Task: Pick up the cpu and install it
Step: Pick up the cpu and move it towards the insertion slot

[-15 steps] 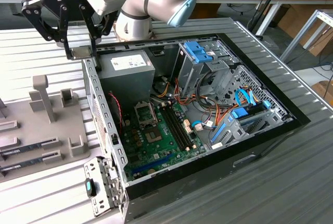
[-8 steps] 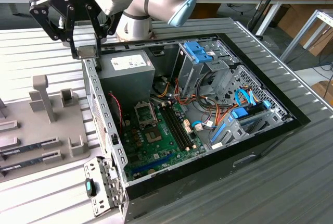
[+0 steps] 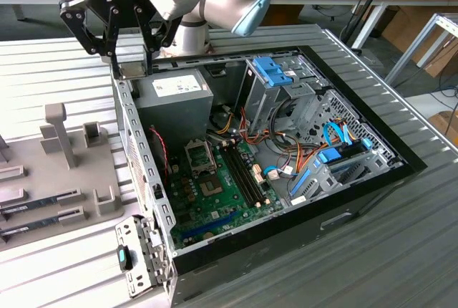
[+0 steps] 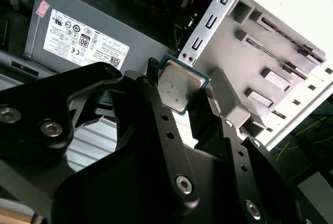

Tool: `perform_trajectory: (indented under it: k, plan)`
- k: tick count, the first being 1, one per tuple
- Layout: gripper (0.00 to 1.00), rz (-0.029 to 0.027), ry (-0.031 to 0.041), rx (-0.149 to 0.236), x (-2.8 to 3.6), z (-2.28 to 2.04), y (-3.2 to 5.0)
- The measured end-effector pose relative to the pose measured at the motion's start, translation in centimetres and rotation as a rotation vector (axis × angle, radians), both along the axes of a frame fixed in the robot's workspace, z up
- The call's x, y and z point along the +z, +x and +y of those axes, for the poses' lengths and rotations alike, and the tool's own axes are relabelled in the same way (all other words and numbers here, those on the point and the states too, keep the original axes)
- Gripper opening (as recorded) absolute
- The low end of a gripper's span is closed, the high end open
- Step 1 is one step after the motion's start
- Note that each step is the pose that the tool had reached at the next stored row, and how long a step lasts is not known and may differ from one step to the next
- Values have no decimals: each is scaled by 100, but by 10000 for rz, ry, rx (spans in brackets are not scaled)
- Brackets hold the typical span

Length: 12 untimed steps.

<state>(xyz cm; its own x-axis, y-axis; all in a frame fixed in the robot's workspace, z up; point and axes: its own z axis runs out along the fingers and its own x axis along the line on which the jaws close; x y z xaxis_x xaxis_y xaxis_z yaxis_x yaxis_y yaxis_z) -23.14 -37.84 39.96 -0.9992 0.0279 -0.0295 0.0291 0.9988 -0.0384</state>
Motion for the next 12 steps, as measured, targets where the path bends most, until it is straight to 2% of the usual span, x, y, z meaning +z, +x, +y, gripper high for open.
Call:
perform_trajectory:
  k: [8,12]
  plan:
    - [47,0,0,-1,-2,0,114]
    - [47,0,0,0,-4,0,223]
